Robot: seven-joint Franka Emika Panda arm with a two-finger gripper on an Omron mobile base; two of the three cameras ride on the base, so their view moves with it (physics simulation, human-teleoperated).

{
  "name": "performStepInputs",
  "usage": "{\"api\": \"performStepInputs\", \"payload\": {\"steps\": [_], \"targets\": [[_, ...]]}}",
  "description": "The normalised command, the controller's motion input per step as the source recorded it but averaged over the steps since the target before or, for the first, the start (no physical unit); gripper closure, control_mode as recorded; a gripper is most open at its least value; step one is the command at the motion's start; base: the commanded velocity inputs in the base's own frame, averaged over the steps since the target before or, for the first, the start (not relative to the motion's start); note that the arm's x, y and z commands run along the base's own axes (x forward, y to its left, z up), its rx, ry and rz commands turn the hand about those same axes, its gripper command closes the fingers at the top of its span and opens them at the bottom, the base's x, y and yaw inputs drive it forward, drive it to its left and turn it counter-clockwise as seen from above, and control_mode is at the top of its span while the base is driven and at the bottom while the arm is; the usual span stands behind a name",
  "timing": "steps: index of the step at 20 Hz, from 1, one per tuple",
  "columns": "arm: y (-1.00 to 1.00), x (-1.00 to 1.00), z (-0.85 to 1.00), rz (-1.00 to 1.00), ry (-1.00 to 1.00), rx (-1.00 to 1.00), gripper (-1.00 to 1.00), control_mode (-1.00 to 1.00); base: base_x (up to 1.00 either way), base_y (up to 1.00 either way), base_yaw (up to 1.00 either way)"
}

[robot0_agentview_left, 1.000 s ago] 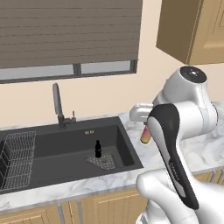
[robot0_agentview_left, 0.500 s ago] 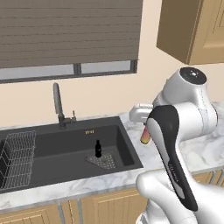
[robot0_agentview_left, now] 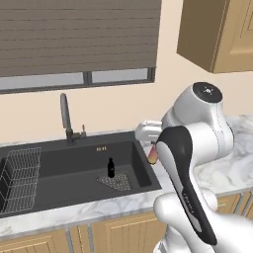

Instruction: Place the large bottle from the dining counter next to the other large bottle outside the sink, and place the small bottle from the dining counter next to the other small bottle inside the sink.

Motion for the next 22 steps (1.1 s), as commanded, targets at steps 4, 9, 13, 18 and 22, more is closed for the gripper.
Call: {"api": "performStepInputs", "payload": {"steps": [4,9,13,18,22], "targets": [[0.28,0.09,-0.04,0.06,0.02,0.04,1.00,-1.00,0.00,0.00,0.00],[0.24,0.19,-0.18,0.07,0.18,0.00,1.00,-1.00,0.00,0.00,0.00],[0.27,0.26,-0.38,0.07,0.14,0.00,1.00,-1.00,0.00,0.00,0.00],[0.23,0.14,-0.22,0.01,0.04,-0.01,1.00,-1.00,0.00,0.00,0.00],[0.15,0.10,-0.26,0.00,-0.01,-0.02,1.00,-1.00,0.00,0.00,0.00]]}}
